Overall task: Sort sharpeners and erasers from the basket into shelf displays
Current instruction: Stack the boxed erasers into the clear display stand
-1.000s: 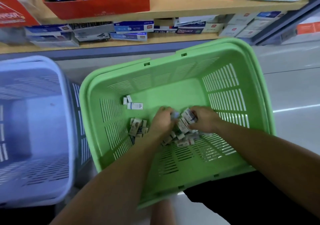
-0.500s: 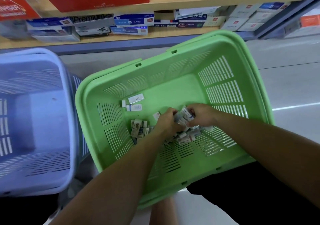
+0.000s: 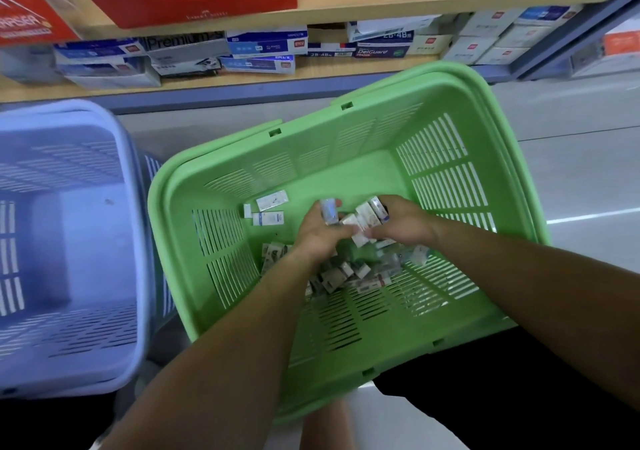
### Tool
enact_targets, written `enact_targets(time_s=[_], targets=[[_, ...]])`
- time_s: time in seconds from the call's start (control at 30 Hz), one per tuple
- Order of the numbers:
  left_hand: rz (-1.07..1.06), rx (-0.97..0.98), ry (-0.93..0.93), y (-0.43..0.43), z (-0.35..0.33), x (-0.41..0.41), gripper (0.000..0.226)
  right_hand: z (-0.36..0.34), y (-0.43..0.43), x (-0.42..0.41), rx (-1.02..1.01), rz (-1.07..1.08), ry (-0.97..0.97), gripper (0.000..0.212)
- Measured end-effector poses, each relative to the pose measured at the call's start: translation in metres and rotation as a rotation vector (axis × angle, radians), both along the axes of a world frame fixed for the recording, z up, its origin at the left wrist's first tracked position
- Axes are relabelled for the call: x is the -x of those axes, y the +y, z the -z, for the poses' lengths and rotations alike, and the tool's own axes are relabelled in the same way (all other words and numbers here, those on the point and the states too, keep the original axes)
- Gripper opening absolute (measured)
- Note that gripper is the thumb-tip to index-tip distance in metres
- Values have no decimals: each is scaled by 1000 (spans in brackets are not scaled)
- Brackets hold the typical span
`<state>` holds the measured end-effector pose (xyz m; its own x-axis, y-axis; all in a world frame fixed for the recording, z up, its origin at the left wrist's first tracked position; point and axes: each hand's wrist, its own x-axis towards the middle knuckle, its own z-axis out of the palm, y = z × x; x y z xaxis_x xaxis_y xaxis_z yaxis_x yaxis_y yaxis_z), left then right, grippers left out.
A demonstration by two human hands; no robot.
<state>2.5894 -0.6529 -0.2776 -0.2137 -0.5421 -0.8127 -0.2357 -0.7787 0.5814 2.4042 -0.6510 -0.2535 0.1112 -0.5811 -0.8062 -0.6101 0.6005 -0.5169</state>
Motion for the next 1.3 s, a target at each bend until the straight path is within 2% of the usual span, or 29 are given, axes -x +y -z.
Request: enact_targets(time_s=[0.2, 0.37, 0.57, 0.6, 0.7, 0.73, 0.8, 0.83, 1.0, 1.13, 1.23, 1.3], targets=[[-132, 23, 17, -18, -3, -1, 46, 5, -17, -7, -2, 164, -123, 42], [-219, 7, 30, -15, 0, -2, 43, 2, -16, -19, -10, 161, -245, 43], [-264, -25, 27, -16, 2, -6, 38, -7, -21, -25, -123, 204, -355, 40], [-289, -43, 21, -17, 0, -6, 41, -9, -21, -26, -125, 198, -365, 38], [-341, -99, 30, -18, 0, -7, 85, -11, -22, -26, -90, 152, -327, 32], [-342, -90, 36, -19, -4, -6, 79, -10, -22, -25, -70, 150, -302, 30], [-323, -66, 59, -19, -5, -7, 50, -10, -23, -23, -39, 148, -257, 26], [-315, -50, 78, -20, -7, -6, 44, -10, -23, -22, -29, 149, -243, 24], [-304, -38, 164, -25, -20, -6, 45, -23, -26, -23, 15, 159, -251, 20], [-273, -18, 130, -33, -33, -9, 73, -43, -28, -27, 66, 256, -281, 16], [-266, 9, 89, -41, -51, -9, 50, -65, -32, -33, 126, 337, -241, 18], [-219, 55, 59, -48, -68, -9, 46, -83, -34, -37, 148, 395, -227, 21]])
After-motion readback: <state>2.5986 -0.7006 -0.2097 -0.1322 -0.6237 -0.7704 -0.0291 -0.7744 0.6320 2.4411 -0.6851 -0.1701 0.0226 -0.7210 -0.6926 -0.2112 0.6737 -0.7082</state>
